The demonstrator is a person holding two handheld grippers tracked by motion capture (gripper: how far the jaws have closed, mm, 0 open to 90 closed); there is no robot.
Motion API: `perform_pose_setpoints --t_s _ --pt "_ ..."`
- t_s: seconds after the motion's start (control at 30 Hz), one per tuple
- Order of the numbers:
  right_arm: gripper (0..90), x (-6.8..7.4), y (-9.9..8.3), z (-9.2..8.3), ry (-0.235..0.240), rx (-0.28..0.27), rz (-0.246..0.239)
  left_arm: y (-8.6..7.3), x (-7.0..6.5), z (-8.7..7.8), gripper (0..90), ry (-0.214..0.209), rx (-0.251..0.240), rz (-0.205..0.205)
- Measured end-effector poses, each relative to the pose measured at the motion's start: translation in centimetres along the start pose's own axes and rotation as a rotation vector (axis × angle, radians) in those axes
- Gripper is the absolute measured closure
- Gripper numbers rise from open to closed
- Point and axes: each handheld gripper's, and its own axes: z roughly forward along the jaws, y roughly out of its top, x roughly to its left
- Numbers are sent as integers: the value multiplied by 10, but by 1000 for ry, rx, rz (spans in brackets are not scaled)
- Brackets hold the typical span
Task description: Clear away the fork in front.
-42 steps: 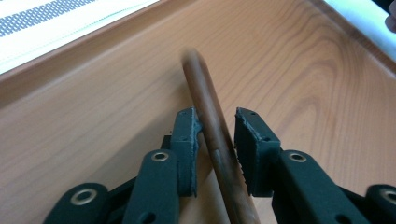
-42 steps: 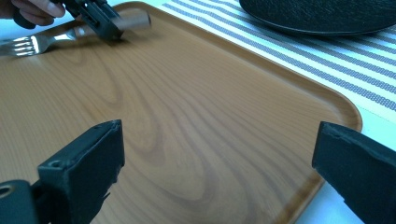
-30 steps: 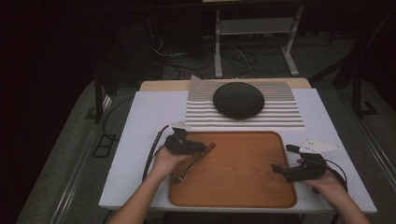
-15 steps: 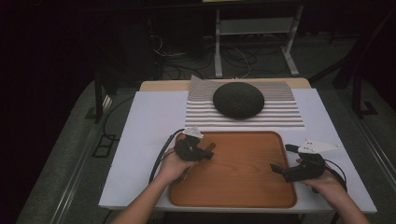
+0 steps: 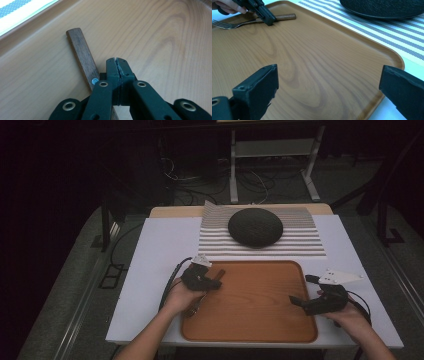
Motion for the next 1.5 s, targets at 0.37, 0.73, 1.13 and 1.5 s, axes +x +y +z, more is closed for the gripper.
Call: perform_pose_setpoints --t_s 0.37,0.73,1.13,1.5 --pt "26 0 0 1 3 3 -1 -7 13 -12 886 35 -7 -40" --pt "26 0 0 1 1 4 -2 -14 26 -24 879 70 -12 -77" --pt "26 0 0 0 0 3 -2 -18 29 -34 811 111 -24 -70" --pt "26 -1 0 -1 0 0 1 -34 -1 -68 397 100 -161 2"
